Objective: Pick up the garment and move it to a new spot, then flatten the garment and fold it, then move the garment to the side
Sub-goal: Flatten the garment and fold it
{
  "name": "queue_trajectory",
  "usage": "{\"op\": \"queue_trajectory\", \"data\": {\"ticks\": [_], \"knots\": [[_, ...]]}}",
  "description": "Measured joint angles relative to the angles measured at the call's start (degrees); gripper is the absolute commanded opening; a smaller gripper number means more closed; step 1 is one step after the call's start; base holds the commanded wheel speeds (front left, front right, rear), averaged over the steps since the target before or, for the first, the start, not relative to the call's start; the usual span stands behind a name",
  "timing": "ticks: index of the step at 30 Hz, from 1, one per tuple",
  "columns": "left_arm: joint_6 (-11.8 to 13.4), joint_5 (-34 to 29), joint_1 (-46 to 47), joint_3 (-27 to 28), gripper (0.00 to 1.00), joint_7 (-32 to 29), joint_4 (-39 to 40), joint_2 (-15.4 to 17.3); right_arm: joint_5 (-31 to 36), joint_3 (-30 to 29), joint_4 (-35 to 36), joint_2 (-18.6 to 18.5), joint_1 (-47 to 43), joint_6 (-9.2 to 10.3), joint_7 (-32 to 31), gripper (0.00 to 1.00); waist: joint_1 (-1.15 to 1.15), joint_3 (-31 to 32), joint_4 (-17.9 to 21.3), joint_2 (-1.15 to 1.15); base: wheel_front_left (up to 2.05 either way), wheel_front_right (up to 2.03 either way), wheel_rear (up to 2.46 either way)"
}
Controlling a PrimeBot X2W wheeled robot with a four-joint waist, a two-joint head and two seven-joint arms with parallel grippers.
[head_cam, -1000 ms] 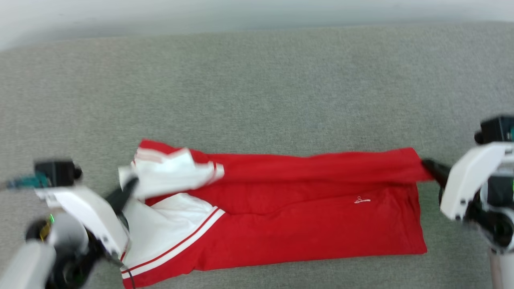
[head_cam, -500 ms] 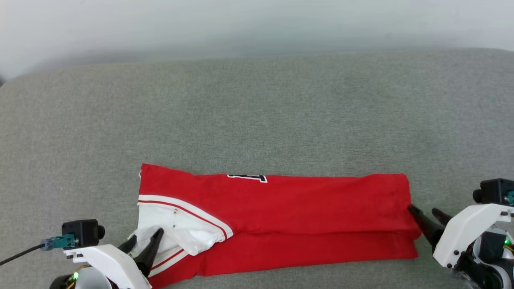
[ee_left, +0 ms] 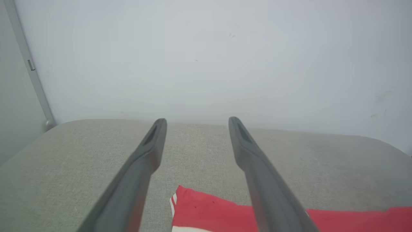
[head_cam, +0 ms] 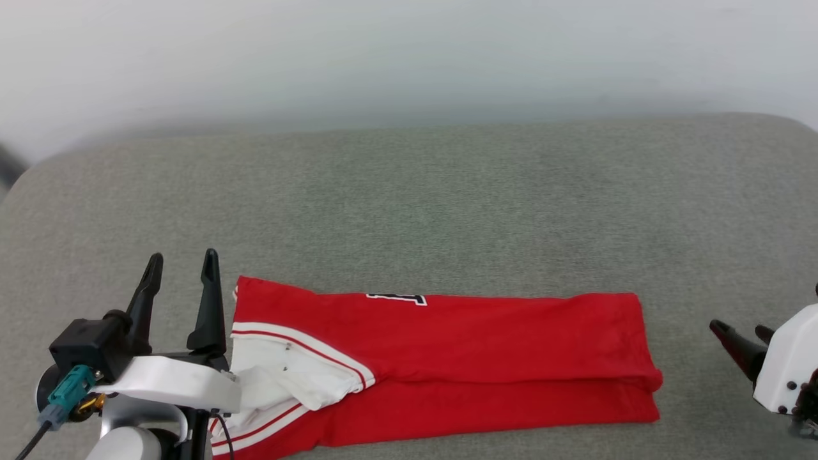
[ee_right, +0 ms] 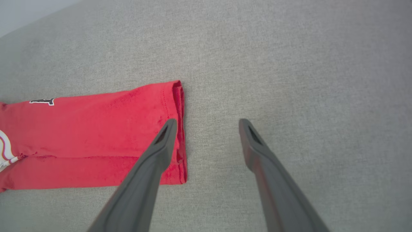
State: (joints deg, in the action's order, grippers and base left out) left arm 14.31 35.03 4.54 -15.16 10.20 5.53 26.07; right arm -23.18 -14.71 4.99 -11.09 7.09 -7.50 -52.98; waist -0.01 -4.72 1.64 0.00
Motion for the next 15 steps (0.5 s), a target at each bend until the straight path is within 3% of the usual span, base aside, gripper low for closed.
{"op": "queue_trajectory", "data": {"ticks": [6, 15], "knots": [[0.56, -2.86, 1.35, -1.53, 1.00, 1.86, 1.04, -0.86, 0.65, -0.35, -3.74, 1.26, 1.23, 0.00, -4.78, 1.00, 0.00, -1.91, -2.93, 0.00, 0.00, 0.00, 0.00], [0.27, -4.07, 3.21, -3.35, 1.00, 2.35, 1.52, -1.82, 1.07, -0.71, -15.45, 2.98, 5.28, 0.00, -7.05, 1.00, 0.00, -6.60, -8.00, 0.00, 0.00, 0.00, 0.00]]}}
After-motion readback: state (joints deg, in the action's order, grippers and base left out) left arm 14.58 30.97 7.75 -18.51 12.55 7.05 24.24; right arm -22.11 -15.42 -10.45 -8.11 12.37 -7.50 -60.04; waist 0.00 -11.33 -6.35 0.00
